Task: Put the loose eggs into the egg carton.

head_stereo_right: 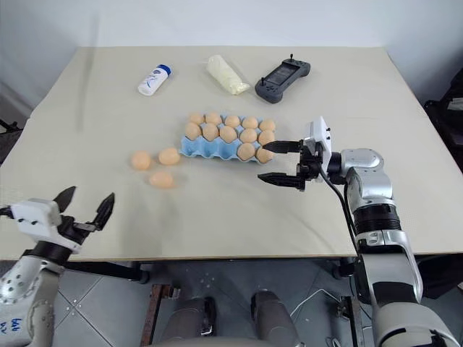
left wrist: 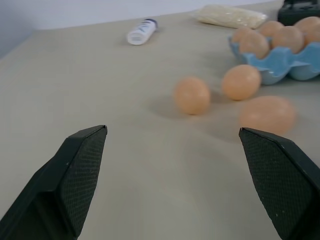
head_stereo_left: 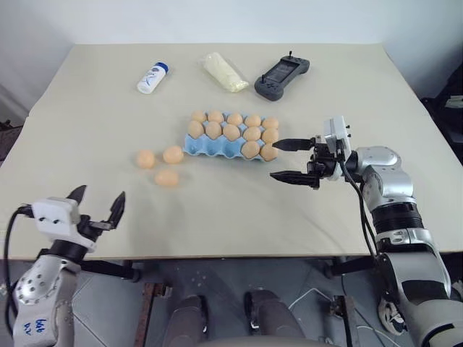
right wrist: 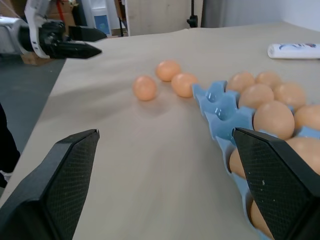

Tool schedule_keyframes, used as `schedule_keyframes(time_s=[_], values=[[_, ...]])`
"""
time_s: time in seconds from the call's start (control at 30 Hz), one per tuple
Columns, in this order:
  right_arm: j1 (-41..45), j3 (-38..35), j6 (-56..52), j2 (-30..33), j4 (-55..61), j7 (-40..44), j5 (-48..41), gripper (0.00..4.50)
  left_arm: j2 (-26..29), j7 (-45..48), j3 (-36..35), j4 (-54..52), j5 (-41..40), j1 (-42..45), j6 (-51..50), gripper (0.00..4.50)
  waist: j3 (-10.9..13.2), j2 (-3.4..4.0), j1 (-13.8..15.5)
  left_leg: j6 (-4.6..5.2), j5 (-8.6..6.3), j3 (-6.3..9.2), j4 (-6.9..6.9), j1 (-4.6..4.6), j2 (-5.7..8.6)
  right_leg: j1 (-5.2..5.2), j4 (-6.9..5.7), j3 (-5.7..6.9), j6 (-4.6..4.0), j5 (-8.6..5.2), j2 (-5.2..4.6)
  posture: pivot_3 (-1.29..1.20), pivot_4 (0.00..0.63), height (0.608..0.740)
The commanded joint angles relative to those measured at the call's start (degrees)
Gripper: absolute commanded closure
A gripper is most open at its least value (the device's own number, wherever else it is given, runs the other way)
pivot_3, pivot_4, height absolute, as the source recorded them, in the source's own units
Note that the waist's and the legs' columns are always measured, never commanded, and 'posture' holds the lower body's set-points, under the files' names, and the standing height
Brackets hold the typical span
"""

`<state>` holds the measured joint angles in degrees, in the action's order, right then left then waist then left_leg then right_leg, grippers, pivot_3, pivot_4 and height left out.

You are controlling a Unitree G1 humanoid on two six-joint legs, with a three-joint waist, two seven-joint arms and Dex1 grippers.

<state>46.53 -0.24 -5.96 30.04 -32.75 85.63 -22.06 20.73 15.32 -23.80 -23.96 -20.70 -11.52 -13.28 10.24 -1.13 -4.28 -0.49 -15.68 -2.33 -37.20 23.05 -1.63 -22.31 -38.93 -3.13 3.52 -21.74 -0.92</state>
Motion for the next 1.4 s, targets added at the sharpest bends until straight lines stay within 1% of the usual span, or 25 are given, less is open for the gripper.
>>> schedule_keyframes(time_s=[0.03, 0.17, 0.3, 0.4, 0.6, 0.8, 1.1, 1.4], values=[[1.32, -0.22, -0.4, 0.95, 0.53, 2.21, -0.46, 0.04, -2.89, -7.63, 6.39, -5.21, 4.37, 4.03, -6.73, 0.0, 0.0, 0.0, 0.44, 0.01, 0.0, 0.0, 0.0, 0.0, 0.0, 0.0, 0.02, 0.0, 0.03, 0.02, 0.0, 0.0, 0.15, 0.74], [0.97, 0.12, -1.02, 0.86, 1.64, 1.58, -0.39, 0.04, -5.48, -11.98, 11.11, -4.79, 7.91, 9.51, -11.2, 0.0, 0.0, 0.0, 1.01, 0.01, 0.01, 0.0, -0.03, 0.01, -0.01, -0.01, 0.02, -0.02, 0.06, 0.06, 0.06, 0.0, 0.15, 0.74], [-0.08, -0.81, -1.9, 1.27, 3.58, 2.43, -2.04, 0.04, -5.9, -12.58, 14.91, -2.06, 10.73, 13.85, -12.35, 0.0, 0.0, 0.0, 1.12, 0.0, 0.02, -0.01, -0.01, 0.03, -0.02, -0.04, 0.02, -0.05, 0.05, 0.06, 0.13, 0.0, 0.15, 0.74], [-1.17, -1.53, -2.41, 1.91, 5.09, 3.5, -3.3, 0.04, -6.44, -13.02, 16.29, 1.28, 12.31, 16.04, -12.39, 0.0, 0.0, 0.0, 1.26, 0.0, 0.01, -0.01, -0.01, 0.03, -0.02, -0.02, 0.05, -0.05, 0.05, 0.06, 0.12, 0.0, 0.15, 0.74], [-3.33, -1.73, -3.92, 2.65, 8.92, 2.12, -4.41, 0.04, -8.24, -14.53, 16.78, 7.06, 14.36, 18.8, -12.21, 0.0, 0.01, -0.02, 1.39, 0.0, 0.02, -0.01, -0.07, 0.04, -0.02, -0.01, 0.05, -0.05, 0.09, 0.09, 0.12, 0.0, 0.15, 0.74], [-5.56, -2.27, -5.29, 3.1, 12.24, 2.33, -6.25, 0.04, -9.1, -13.28, 17.95, 12.94, 15.17, 20.81, -9.03, 0.0, 0.01, -0.02, 1.64, 0.0, 0.02, -0.01, -0.11, 0.04, -0.02, -0.01, 0.04, -0.05, 0.1, 0.1, 0.13, 0.0, 0.15, 0.74], [-5.76, -1.24, -5.77, 3.28, 12.51, 0.58, -5.31, 0.04, -8.59, -12.52, 17.83, 23.18, 16.15, 27.34, -3.27, 0.0, 0.01, -0.02, 2.66, 0.01, 0.02, -0.01, -0.19, 0.04, -0.02, 0.0, 0.03, -0.06, 0.12, 0.16, 0.13, 0.0, 0.15, 0.74], [-5.95, -0.75, -5.61, 2.86, 12.57, -0.52, -4.75, 0.04, -8.45, -11.13, 18.05, 31.33, 16.85, 32.18, 1.6, 0.0, 0.01, -0.02, 2.75, 0.01, 0.03, -0.01, -0.23, 0.05, -0.02, 0.01, 0.01, -0.05, 0.13, 0.17, 0.13, 0.0, 0.15, 0.74]])
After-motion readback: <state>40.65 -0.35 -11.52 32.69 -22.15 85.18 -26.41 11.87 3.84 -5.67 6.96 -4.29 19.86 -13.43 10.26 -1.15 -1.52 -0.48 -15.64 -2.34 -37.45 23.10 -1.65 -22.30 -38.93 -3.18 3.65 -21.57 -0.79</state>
